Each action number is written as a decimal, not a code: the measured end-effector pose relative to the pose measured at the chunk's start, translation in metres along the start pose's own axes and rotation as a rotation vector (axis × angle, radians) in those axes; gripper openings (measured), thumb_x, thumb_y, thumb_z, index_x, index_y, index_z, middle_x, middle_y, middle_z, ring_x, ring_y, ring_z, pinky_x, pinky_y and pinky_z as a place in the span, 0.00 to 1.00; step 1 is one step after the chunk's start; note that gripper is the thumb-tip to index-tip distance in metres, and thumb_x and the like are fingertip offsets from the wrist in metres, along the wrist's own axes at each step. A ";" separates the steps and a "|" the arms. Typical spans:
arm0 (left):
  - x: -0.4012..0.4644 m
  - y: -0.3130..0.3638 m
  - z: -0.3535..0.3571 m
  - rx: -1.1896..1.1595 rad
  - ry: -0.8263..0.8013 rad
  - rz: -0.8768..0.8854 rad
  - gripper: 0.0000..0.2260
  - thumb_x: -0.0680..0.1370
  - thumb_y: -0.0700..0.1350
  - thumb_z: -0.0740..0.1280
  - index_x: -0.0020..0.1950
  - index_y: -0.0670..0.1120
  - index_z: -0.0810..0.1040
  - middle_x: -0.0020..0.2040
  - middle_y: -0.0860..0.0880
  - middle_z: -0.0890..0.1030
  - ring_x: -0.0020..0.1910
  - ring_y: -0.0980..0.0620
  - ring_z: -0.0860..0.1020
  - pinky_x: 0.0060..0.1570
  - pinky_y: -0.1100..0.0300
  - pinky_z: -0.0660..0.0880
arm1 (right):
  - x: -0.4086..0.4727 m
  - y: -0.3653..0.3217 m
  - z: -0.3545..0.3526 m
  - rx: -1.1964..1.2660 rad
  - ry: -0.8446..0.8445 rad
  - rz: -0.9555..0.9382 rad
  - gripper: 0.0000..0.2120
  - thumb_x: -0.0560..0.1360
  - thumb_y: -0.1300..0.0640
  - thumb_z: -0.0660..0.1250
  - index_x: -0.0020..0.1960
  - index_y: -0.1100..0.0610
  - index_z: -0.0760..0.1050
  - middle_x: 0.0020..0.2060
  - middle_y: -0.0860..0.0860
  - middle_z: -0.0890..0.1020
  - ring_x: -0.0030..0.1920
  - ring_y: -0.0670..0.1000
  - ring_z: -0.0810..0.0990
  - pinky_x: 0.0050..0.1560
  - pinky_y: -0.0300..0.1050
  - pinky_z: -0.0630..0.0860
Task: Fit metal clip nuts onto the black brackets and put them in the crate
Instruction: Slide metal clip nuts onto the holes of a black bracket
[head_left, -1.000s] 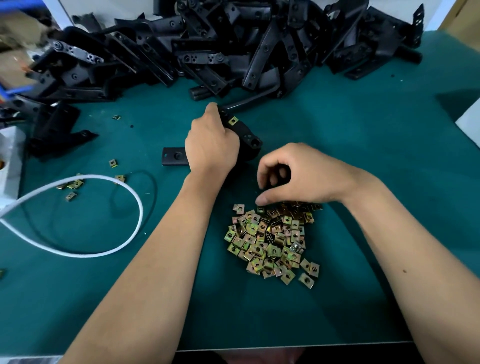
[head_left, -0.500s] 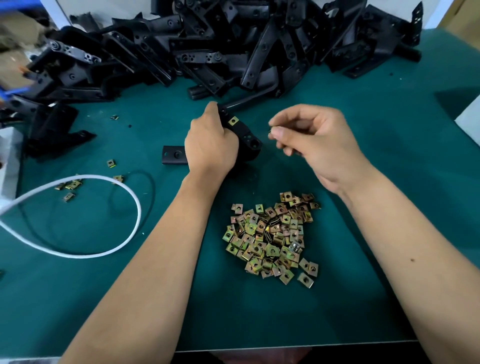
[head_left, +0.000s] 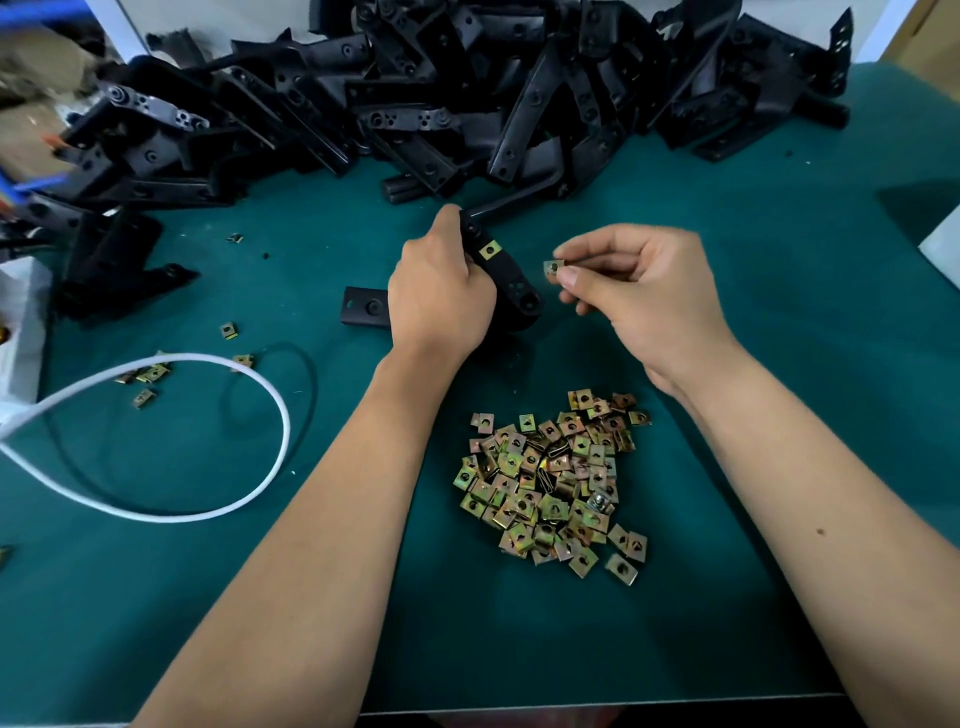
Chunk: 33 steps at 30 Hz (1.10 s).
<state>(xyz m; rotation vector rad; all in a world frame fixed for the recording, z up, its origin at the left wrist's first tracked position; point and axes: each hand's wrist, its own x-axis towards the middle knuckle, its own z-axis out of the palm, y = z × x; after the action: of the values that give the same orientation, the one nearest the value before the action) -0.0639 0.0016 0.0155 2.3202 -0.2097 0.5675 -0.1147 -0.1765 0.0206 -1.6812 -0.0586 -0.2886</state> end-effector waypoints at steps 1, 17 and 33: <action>-0.001 0.001 0.000 -0.001 -0.004 0.010 0.10 0.65 0.39 0.50 0.45 0.43 0.63 0.33 0.45 0.71 0.34 0.34 0.69 0.32 0.50 0.61 | 0.000 0.000 0.001 -0.004 -0.005 -0.005 0.08 0.74 0.66 0.74 0.48 0.54 0.85 0.41 0.53 0.88 0.39 0.50 0.86 0.39 0.38 0.78; -0.004 0.008 0.006 0.106 -0.002 0.057 0.08 0.71 0.34 0.56 0.47 0.44 0.63 0.31 0.49 0.66 0.28 0.48 0.63 0.35 0.51 0.63 | -0.001 -0.001 0.003 -0.057 -0.081 0.025 0.11 0.73 0.67 0.75 0.47 0.50 0.87 0.40 0.53 0.88 0.38 0.50 0.83 0.43 0.39 0.79; -0.004 0.011 0.005 0.159 -0.005 0.059 0.08 0.72 0.34 0.57 0.48 0.44 0.63 0.34 0.46 0.70 0.33 0.37 0.68 0.36 0.49 0.65 | -0.003 -0.003 0.005 0.042 0.060 0.119 0.08 0.73 0.66 0.75 0.46 0.55 0.87 0.34 0.50 0.85 0.36 0.46 0.79 0.41 0.37 0.76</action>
<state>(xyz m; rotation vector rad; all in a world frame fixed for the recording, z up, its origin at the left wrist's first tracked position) -0.0687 -0.0100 0.0171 2.4767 -0.2439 0.6277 -0.1171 -0.1706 0.0222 -1.6262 0.0799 -0.2462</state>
